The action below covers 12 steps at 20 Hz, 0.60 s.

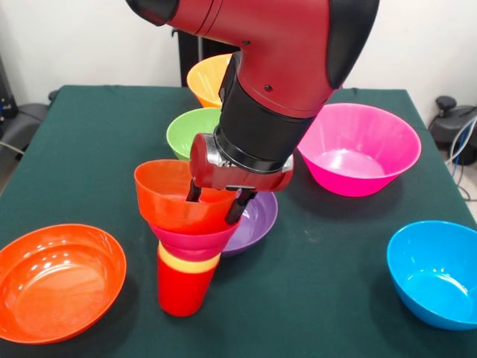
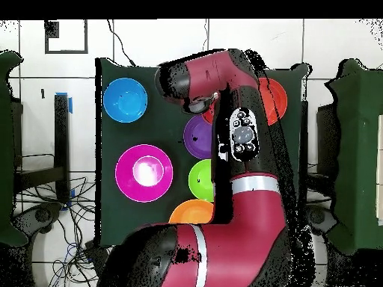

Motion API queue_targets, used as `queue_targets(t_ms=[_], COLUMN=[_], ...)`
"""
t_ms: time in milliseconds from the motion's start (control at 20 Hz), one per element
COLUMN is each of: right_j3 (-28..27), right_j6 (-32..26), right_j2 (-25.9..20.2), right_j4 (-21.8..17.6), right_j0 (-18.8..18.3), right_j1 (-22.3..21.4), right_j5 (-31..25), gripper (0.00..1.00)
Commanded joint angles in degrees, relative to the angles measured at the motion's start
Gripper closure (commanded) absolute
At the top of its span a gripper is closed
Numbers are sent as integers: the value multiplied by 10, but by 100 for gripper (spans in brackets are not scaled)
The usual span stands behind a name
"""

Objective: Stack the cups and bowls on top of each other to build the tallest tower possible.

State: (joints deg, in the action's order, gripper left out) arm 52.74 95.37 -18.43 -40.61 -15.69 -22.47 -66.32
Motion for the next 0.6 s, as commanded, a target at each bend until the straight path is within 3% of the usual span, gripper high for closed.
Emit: queue_targets(t_ms=[50,600], right_j3=[-1,-13], right_j6=[-48,-69], right_j2=[1,-6], right_j4=[2,3], right_j0=[18,21], right_j1=[-2,-2], right_j5=[-43,-51], gripper=[100,100])
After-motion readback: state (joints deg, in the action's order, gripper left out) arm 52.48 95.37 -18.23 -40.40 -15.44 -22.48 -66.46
